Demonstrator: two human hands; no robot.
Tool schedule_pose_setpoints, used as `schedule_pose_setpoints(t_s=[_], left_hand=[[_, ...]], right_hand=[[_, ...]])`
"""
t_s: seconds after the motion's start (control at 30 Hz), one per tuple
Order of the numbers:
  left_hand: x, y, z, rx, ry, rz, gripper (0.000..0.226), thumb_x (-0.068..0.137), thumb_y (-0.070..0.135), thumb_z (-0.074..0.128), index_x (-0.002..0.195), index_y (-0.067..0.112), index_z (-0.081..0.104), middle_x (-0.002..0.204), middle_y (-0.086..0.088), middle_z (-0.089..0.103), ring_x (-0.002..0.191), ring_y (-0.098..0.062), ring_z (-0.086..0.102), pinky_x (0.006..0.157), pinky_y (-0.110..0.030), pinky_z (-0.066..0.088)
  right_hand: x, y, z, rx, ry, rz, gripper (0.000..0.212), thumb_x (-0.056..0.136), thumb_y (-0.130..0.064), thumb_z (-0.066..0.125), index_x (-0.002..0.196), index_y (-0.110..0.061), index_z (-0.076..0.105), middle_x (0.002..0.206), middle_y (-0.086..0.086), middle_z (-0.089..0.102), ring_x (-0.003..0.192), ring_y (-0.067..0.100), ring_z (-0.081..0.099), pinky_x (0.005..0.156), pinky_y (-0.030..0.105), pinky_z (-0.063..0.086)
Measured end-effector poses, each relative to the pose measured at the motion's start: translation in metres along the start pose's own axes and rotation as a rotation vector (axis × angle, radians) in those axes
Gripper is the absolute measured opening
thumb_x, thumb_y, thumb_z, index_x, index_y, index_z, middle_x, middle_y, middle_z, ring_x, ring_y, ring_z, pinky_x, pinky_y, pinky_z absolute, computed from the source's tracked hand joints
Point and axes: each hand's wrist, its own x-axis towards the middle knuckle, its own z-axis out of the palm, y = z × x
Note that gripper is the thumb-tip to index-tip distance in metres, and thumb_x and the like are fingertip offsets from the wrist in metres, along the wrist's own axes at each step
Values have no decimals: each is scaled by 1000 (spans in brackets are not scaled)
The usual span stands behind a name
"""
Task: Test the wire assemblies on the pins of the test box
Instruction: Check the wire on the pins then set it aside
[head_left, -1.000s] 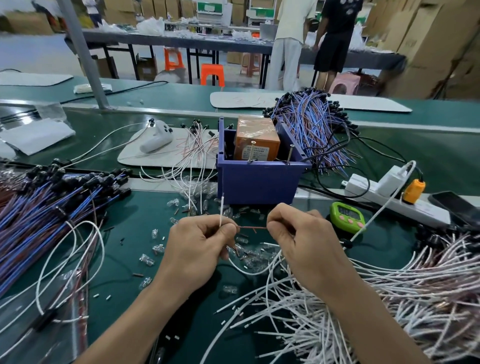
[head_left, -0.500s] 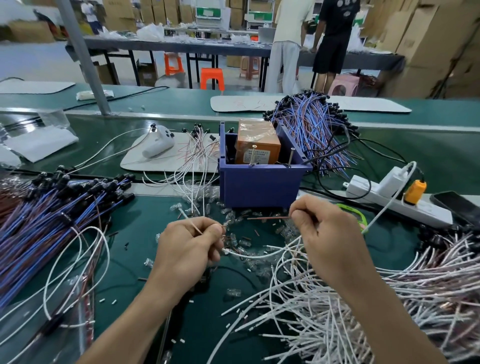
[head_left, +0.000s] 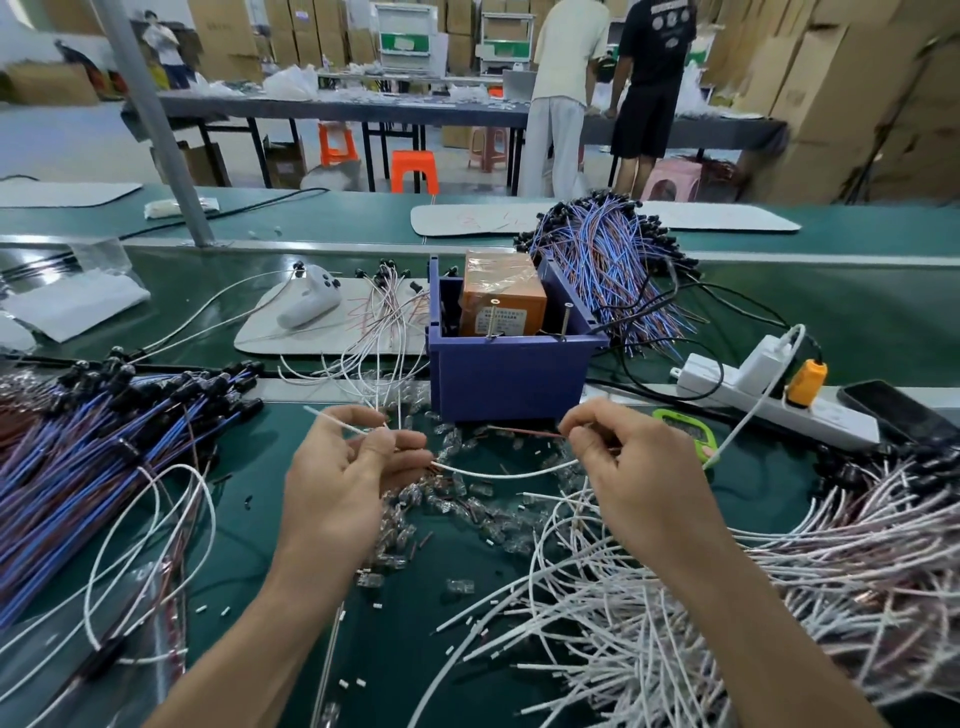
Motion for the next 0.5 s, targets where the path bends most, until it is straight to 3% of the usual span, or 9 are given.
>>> schedule_pose_setpoints(t_s=[0.1, 0.23, 0.33, 0.43, 0.5], left_hand=[[-2, 14, -5, 23, -9, 75, 12, 98, 17, 61, 92, 8, 67, 78, -15, 76, 59, -25, 73, 56, -26, 61], [-6, 31, -7, 147, -59, 132, 25, 96, 37, 58, 89, 26, 80, 58, -6, 64, 44, -16, 47, 40, -20, 41], [1, 43, 1, 248, -170, 64, 38, 107, 34, 47, 90, 36, 80, 58, 2, 49, 51, -16, 38, 50, -24, 38], [14, 58, 10, 371, -306, 6, 45, 108, 15, 42, 86, 29, 80, 66, 0, 49, 59, -16, 39, 67, -39, 36], [21, 66, 18, 450, -330, 14, 41, 108, 12, 44, 91, 27, 78, 61, 10, 54, 55, -6, 43, 59, -26, 41]], right_hand=[[2, -3, -7, -8, 35, -9, 21, 96, -12, 65, 84, -28, 71, 65, -21, 61, 54, 6, 52, 50, 13, 35], [13, -11, -21, 20, 77, -11, 18, 94, -16, 69, 83, -29, 74, 58, -19, 60, 50, 7, 53, 49, 13, 34], [26, -22, -38, 10, 126, -55, 14, 90, -17, 74, 82, -28, 78, 57, -17, 64, 51, 4, 57, 49, 13, 38], [44, -29, -58, 0, 119, -63, 16, 85, -14, 77, 77, -27, 80, 58, -15, 68, 52, 2, 60, 51, 11, 42], [57, -32, -69, -36, 50, -56, 17, 84, -14, 77, 72, -27, 79, 56, -17, 67, 50, 1, 59, 51, 8, 40]])
